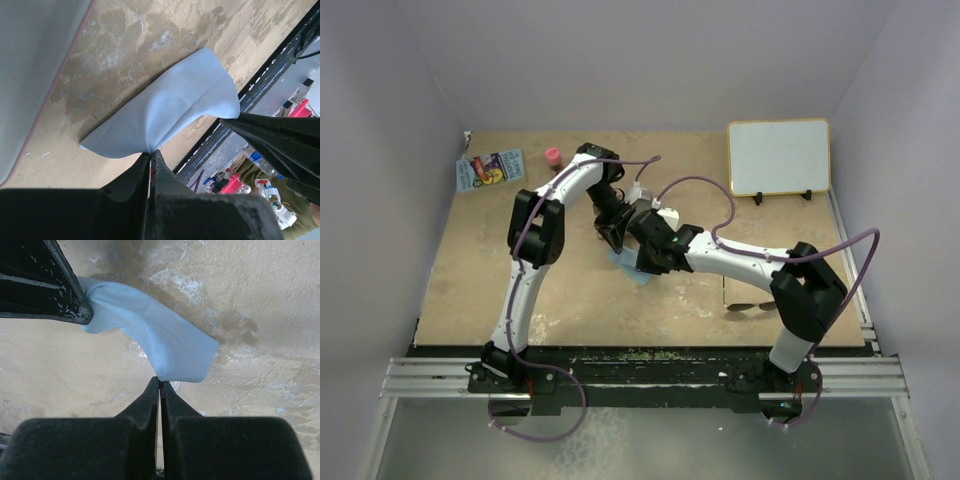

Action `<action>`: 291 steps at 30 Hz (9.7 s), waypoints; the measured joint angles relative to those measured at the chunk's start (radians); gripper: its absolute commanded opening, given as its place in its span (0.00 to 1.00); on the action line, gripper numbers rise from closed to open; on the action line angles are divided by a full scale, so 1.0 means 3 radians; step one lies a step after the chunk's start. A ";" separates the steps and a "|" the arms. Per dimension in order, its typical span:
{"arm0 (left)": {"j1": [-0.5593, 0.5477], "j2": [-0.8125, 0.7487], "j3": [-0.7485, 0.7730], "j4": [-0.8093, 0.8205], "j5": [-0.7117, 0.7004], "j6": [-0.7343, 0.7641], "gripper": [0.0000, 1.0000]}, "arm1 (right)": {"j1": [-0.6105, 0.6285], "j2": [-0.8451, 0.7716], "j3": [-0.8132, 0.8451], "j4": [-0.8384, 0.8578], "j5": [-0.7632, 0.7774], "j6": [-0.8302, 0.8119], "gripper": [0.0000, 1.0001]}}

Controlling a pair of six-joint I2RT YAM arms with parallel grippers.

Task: Organize the sunglasses
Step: Fold the glasses cleaning cloth at the center of the board, then adjust the sunglasses case at the center of the board, then fold the glasses cleaning cloth at the center of the board.

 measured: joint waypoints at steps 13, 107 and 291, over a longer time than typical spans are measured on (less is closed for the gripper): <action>0.0031 0.0172 0.0195 0.0010 -0.0034 0.0080 0.04 | -0.0011 0.0070 -0.0062 0.0165 -0.0067 -0.0125 0.00; 0.0193 -0.0629 -0.0774 0.1573 -0.0724 -0.0089 0.03 | -0.0530 0.0276 0.0523 0.0323 -0.0172 -0.0487 0.00; 0.0628 -0.2440 -0.2635 0.1919 -0.0456 -0.0089 0.18 | 0.0078 0.0674 0.0085 0.0458 0.0486 0.0354 0.00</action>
